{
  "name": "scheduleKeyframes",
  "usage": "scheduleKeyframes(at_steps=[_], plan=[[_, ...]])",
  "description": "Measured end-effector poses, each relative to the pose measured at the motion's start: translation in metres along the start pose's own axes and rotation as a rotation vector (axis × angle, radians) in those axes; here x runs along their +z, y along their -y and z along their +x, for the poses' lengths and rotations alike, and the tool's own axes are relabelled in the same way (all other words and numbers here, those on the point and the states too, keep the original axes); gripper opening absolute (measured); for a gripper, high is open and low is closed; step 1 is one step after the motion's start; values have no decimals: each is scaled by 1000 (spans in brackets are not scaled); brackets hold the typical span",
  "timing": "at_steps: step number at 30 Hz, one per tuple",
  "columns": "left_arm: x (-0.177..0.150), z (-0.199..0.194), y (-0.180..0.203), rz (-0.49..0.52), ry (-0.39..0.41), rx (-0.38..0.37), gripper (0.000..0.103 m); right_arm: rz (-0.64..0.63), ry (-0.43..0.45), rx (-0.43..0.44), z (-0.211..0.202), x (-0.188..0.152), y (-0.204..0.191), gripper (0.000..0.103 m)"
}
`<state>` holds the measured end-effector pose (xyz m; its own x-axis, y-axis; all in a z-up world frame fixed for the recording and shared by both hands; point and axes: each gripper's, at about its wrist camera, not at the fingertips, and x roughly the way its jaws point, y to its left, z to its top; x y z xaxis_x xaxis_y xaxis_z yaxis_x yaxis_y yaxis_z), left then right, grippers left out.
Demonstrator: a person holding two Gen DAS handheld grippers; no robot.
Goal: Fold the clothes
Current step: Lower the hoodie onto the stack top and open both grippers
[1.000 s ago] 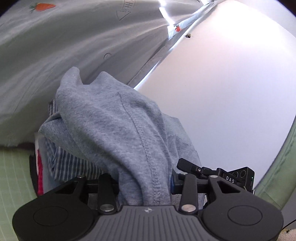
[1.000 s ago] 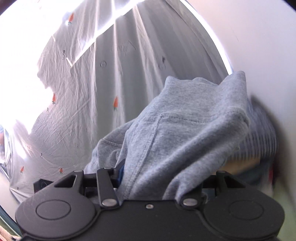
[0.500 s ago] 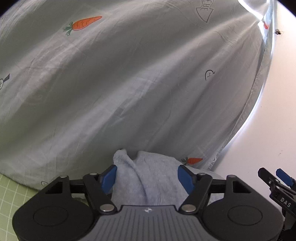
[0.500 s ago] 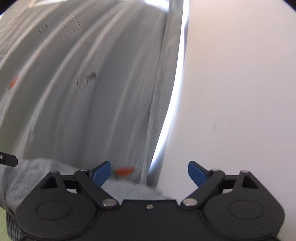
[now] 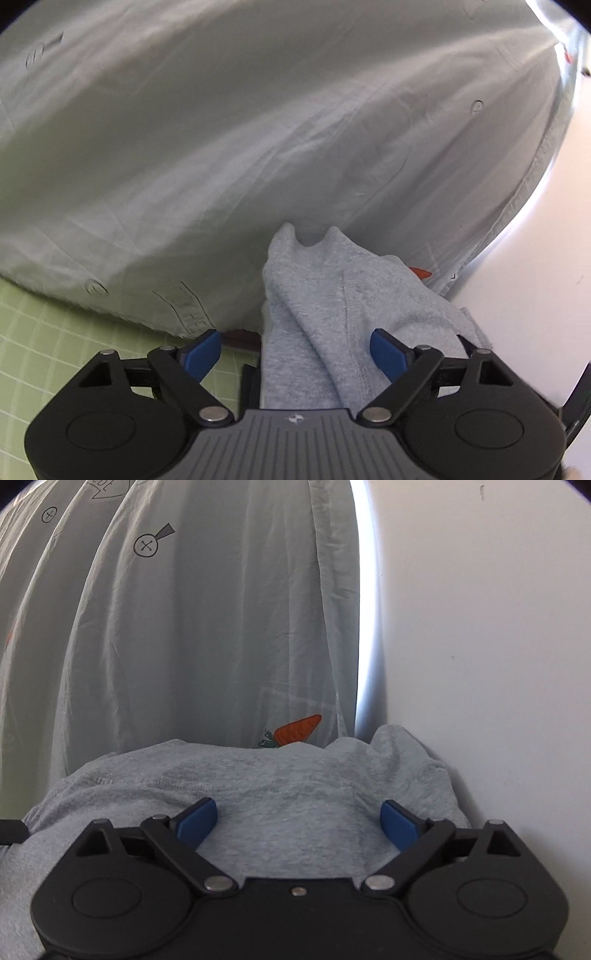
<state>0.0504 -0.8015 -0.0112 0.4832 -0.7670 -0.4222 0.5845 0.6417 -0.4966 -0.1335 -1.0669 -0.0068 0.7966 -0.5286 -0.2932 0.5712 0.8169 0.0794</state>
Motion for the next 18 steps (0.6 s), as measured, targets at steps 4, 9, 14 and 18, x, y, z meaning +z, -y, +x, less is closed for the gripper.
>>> scheduleKeyframes(at_steps=[4, 9, 14, 18], plan=[[7, -41, 23, 156, 96, -27, 103, 7, 23, -16, -22, 5, 0, 103], [0, -89, 44, 209, 207, 0, 103, -37, 43, -75, -87, -9, -22, 103], [-31, -138, 60, 217, 210, 84, 103, -6, 33, -81, -159, -28, -44, 103], [-62, -174, 63, 220, 137, 67, 103, 49, -8, -79, -217, -47, -57, 103]])
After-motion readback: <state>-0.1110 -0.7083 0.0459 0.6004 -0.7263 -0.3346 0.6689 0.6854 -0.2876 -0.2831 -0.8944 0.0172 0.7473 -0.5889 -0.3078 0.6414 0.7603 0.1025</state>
